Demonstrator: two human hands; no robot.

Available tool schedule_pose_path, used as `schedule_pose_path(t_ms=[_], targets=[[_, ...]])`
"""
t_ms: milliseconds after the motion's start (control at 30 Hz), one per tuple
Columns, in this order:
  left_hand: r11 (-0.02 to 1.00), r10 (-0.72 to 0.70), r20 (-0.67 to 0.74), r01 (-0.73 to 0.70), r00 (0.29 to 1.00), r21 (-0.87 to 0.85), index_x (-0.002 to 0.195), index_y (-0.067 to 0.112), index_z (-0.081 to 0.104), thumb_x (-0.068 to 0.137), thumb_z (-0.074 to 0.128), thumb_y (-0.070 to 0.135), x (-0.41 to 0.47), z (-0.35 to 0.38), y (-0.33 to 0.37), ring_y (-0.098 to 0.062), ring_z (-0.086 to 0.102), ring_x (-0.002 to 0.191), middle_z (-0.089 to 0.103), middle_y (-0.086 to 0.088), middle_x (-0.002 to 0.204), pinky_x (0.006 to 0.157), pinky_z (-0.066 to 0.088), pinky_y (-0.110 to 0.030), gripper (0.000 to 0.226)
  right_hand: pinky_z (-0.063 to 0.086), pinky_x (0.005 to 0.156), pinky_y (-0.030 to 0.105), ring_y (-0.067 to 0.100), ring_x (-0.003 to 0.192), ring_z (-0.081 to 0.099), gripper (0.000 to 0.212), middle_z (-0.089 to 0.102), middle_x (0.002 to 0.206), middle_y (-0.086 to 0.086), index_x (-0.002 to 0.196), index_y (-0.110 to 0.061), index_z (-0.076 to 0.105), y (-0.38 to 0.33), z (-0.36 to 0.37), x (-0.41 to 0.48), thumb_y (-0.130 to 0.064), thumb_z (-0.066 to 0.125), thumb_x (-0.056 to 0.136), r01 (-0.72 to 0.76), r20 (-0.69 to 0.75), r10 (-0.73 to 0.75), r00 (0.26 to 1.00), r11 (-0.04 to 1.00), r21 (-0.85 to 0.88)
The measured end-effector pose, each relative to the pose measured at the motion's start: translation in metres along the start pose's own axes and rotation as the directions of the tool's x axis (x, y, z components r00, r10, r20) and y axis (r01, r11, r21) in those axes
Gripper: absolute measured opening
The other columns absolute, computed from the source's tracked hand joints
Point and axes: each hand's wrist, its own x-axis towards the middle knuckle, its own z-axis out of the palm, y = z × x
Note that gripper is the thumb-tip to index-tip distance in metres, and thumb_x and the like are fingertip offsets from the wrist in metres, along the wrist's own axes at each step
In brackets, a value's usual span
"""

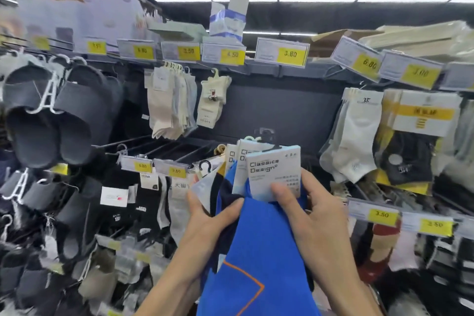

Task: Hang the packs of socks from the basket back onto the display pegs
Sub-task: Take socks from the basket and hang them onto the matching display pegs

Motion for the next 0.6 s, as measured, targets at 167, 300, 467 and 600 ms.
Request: schedule_pose_path(t_ms=[167, 300, 467, 600], targets=[[0.998, 0.059, -0.033, -0.059, 0.998, 0.015, 0.151, 0.040, 0.018, 0.052, 0.090, 0.041, 0.043, -0.017, 0.003, -0.006, 0.076, 0.077, 0.079, 0.011, 0.088, 0.054, 0.056, -0.017, 0.122, 0.048, 0.066, 0.008, -0.006, 0.086, 0.066, 0.008, 0.071, 0.097, -0.026, 0.100, -0.038, 0.063, 0.008, 0.031, 0.035, -0.036, 0.064, 0.093, 0.021, -0.098, -0.015, 0.995, 0.998, 0.066], [0.998, -0.043, -0.054, 0.040, 0.998, -0.038, 0.158, 0.037, 0.003, 0.033, 0.079, 0.055, 0.087, -0.042, 0.011, -0.010, 0.067, 0.082, 0.063, 0.011, 0.119, 0.066, 0.051, -0.029, 0.148, 0.049, 0.057, 0.009, 0.000, 0.080, 0.071, 0.010, 0.075, 0.093, -0.014, 0.091, -0.036, 0.067, 0.010, 0.066, 0.070, -0.027, 0.063, 0.092, -0.046, -0.075, 0.069, 0.995, 0.959, 0.279], [0.996, -0.065, 0.035, 0.067, 0.997, -0.056, 0.155, 0.043, 0.003, 0.035, 0.078, 0.053, 0.131, -0.070, 0.019, -0.002, 0.073, 0.059, 0.074, 0.024, 0.068, 0.046, 0.054, -0.022, 0.142, 0.055, 0.064, 0.019, 0.012, 0.088, 0.074, 0.025, 0.077, 0.098, -0.005, 0.096, -0.032, 0.077, 0.017, 0.097, 0.107, -0.045, 0.060, 0.083, -0.167, 0.047, 0.162, 0.986, 0.903, 0.396], [0.998, -0.050, 0.083, 0.053, 0.995, -0.035, 0.133, 0.053, 0.031, 0.044, 0.075, 0.055, 0.148, -0.080, 0.023, -0.003, 0.074, 0.064, 0.076, 0.021, 0.074, 0.043, 0.052, -0.017, 0.099, 0.056, 0.064, 0.023, 0.015, 0.088, 0.074, 0.034, 0.078, 0.097, -0.002, 0.096, -0.027, 0.078, 0.025, 0.114, 0.115, -0.053, 0.063, 0.078, -0.205, 0.016, 0.216, 0.976, 0.899, 0.388]])
